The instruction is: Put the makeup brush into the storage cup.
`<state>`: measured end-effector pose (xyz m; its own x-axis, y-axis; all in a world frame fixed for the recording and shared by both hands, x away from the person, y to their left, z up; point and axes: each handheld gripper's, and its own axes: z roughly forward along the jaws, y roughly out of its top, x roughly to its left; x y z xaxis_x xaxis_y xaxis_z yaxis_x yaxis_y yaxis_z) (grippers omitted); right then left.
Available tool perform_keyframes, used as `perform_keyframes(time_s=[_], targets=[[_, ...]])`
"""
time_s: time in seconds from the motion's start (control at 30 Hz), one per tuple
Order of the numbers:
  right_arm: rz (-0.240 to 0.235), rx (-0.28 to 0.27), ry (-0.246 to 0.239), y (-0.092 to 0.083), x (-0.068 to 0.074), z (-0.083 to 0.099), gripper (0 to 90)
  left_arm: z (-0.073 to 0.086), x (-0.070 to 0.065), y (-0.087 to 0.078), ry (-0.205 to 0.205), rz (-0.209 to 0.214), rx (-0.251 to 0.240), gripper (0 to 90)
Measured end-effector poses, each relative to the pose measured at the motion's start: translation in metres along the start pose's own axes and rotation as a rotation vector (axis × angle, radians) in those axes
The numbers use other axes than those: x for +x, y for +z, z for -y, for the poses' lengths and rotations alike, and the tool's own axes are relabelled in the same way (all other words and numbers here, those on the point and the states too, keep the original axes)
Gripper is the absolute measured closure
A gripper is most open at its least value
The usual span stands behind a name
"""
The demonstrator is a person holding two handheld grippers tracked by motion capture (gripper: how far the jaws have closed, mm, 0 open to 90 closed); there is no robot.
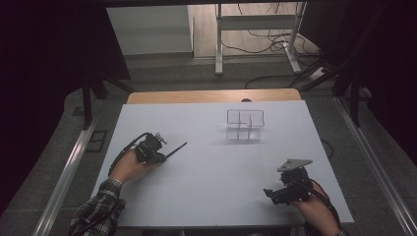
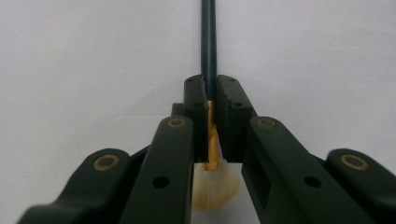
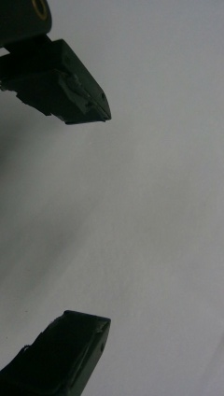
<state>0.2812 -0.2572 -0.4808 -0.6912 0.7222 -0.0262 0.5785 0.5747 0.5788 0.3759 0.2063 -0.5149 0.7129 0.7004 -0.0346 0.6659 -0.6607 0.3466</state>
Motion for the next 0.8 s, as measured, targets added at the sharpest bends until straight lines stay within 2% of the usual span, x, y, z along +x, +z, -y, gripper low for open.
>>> perform_keyframes(time_s=[0.13,0.27,0.43,0.63,0.8], targets=[[-0.003,0.0,0.003,0.0,0.0,0.0,2.9,0.005,0.005,0.0,-0.027,0.037,-0.037,84.0],[-0.005,0.001,0.002,0.0,0.0,0.0,3.0,0.007,0.007,0.0,-0.033,0.049,-0.048,83.9],[-0.006,-0.001,0.001,0.0,0.0,0.0,2.9,0.006,0.005,-0.001,-0.015,0.041,-0.054,83.9],[-0.006,-0.002,0.005,0.0,0.0,0.0,2.9,0.003,-0.001,-0.007,0.002,0.055,-0.071,83.9],[-0.008,-0.004,0.006,-0.001,-0.001,0.0,2.9,0.005,-0.007,-0.015,0.006,0.069,-0.108,83.8]])
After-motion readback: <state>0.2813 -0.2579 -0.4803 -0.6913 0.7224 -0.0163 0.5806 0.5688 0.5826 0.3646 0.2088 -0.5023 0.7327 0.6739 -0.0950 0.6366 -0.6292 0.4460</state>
